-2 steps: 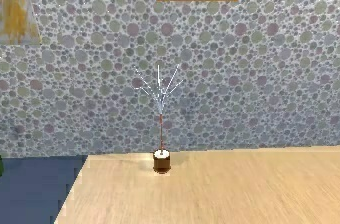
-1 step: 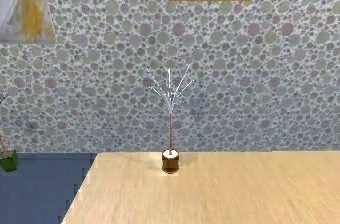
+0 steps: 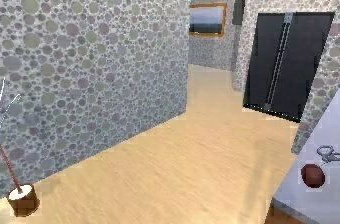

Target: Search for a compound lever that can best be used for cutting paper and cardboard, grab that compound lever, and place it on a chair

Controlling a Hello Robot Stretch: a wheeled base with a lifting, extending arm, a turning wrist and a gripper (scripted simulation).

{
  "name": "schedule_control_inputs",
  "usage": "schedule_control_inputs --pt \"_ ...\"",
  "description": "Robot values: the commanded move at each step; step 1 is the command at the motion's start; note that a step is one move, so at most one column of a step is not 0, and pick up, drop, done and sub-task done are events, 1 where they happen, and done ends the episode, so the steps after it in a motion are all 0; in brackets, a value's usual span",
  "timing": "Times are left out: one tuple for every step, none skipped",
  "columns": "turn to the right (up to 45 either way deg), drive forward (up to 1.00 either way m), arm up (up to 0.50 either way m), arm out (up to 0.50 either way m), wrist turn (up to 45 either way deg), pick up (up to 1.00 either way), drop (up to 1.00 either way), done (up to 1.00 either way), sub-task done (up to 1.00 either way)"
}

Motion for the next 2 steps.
schedule_control_inputs --pt "12.0 0.0 0.0 0.0 0.0 0.0 0.0 0.0 0.0" --pt "3.0 0.0 0.0 0.0 0.0 0.0 0.0 0.0 0.0"
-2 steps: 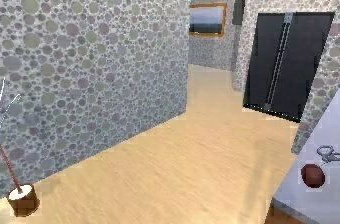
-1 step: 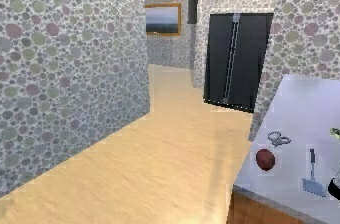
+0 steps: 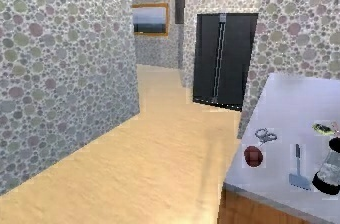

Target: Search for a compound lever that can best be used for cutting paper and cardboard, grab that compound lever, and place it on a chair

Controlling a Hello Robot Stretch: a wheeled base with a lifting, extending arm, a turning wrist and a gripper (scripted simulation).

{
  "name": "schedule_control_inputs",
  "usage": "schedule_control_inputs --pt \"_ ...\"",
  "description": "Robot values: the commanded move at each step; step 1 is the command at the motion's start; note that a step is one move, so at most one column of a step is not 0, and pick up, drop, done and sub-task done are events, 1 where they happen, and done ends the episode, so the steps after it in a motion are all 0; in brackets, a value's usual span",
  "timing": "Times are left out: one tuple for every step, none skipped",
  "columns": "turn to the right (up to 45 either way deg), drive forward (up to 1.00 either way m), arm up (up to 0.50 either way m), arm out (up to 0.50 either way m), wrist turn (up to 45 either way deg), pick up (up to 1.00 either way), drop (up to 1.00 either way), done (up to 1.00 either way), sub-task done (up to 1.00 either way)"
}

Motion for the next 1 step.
schedule_control_inputs --pt "0.0 0.4 0.0 0.0 0.0 0.0 0.0 0.0 0.0"
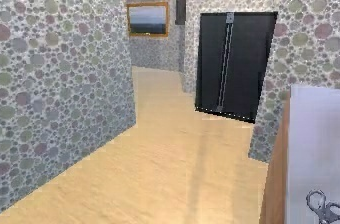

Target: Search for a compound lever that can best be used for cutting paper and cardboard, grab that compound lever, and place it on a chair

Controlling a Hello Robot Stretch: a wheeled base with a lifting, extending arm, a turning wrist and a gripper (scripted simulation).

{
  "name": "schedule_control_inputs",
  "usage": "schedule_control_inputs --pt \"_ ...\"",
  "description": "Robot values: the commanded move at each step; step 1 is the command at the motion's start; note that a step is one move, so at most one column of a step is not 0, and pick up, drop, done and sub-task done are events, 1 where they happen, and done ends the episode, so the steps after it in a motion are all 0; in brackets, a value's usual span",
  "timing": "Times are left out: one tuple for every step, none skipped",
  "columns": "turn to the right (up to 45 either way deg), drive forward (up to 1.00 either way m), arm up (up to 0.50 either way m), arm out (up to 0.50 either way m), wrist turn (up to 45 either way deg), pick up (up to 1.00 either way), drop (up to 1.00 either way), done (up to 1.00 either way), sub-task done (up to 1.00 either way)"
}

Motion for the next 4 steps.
schedule_control_inputs --pt "-39.0 0.0 0.0 0.0 0.0 0.0 0.0 0.0 0.0" --pt "0.0 0.0 0.5 0.0 0.0 0.0 0.0 0.0 0.0" --pt "0.0 0.0 0.38 0.0 0.0 0.0 0.0 0.0 0.0" --pt "0.0 0.0 0.0 0.2 0.0 0.0 0.0 0.0 0.0"
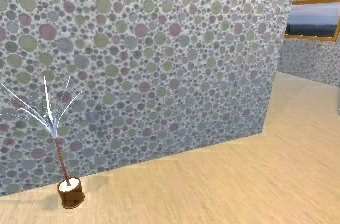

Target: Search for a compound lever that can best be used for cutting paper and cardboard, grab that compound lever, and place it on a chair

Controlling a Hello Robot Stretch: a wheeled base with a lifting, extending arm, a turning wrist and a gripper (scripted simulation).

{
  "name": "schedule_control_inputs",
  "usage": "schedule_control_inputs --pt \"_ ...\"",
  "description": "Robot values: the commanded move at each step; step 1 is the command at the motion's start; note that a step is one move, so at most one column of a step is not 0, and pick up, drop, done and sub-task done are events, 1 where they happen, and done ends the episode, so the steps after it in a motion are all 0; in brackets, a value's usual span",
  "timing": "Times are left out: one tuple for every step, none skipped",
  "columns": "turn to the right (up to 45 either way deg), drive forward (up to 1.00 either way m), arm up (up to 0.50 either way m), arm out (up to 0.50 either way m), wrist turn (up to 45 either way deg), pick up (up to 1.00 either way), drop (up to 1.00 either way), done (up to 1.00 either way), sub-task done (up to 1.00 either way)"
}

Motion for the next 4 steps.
schedule_control_inputs --pt "0.0 0.0 0.0 0.0 45.0 0.0 0.0 0.0 0.0" --pt "0.0 0.0 0.0 0.0 45.0 0.0 0.0 0.0 0.0" --pt "0.0 0.0 0.0 0.0 45.0 0.0 0.0 0.0 0.0" --pt "0.0 0.0 0.0 0.0 21.0 0.0 0.0 0.0 0.0"
